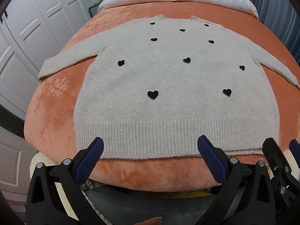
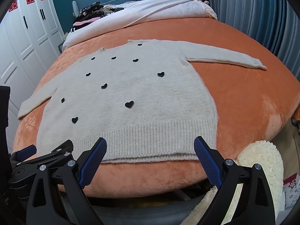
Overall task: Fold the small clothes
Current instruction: 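Move both grippers toward the hem of the cream heart-print sweater, then grasp the sleeve nearest the right gripper and lift it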
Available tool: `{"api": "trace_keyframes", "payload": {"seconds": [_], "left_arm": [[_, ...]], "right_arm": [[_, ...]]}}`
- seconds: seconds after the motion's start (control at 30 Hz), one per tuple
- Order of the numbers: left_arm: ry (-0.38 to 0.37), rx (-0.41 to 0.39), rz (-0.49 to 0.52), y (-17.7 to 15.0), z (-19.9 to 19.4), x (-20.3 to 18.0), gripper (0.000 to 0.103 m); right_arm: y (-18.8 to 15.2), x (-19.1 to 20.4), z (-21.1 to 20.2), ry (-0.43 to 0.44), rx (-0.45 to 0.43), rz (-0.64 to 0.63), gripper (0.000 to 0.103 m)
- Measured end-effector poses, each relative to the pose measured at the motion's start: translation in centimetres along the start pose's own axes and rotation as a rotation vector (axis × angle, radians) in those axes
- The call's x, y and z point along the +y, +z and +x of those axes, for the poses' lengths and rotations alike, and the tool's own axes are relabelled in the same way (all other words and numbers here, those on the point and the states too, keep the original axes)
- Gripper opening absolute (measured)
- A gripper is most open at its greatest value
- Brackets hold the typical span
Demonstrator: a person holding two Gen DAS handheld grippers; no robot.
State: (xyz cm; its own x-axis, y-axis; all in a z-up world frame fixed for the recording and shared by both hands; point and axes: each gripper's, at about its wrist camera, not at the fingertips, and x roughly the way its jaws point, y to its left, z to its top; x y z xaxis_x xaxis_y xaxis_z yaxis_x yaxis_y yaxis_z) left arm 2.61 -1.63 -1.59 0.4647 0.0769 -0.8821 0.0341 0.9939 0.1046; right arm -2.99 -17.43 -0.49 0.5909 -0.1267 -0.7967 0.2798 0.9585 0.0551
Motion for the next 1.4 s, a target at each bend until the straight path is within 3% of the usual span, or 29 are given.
{"api": "trace_keyframes", "payload": {"seconds": [0.23,0.83,0.97,1.07,1.13,1.23,1.3,1.4], "left_arm": [[0.004,0.019,-0.002,0.2,0.8,0.0,0.098],[0.037,0.061,-0.003,2.9,3.6,-1.2,0.098],[0.042,0.071,-0.004,3.4,4.2,-1.5,0.098],[0.035,0.075,-0.005,4.0,4.7,-1.5,0.098],[-0.010,0.083,-0.031,4.5,5.0,-1.0,0.098],[-0.084,0.086,-0.089,5.5,5.6,0.1,0.098],[-0.084,0.072,-0.100,6.0,5.9,0.5,0.098],[-0.072,0.052,-0.104,6.7,6.5,0.9,0.098]], "right_arm": [[0.6,0.1,1.0,0.026,0.021,0.003,0.092],[3.0,-0.6,5.6,-0.006,0.175,-0.026,0.092],[4.0,-1.5,6.5,0.004,0.167,-0.023,0.092],[5.9,-4.8,7.8,0.067,0.153,0.055,0.092],[8.3,-9.8,9.0,0.090,0.107,0.163,0.092],[12.1,-20.0,11.3,0.044,0.014,0.387,0.092],[14.1,-28.0,13.6,-0.034,-0.016,0.548,0.092],[16.3,-35.7,16.2,-0.144,-0.038,0.642,0.083]]}}
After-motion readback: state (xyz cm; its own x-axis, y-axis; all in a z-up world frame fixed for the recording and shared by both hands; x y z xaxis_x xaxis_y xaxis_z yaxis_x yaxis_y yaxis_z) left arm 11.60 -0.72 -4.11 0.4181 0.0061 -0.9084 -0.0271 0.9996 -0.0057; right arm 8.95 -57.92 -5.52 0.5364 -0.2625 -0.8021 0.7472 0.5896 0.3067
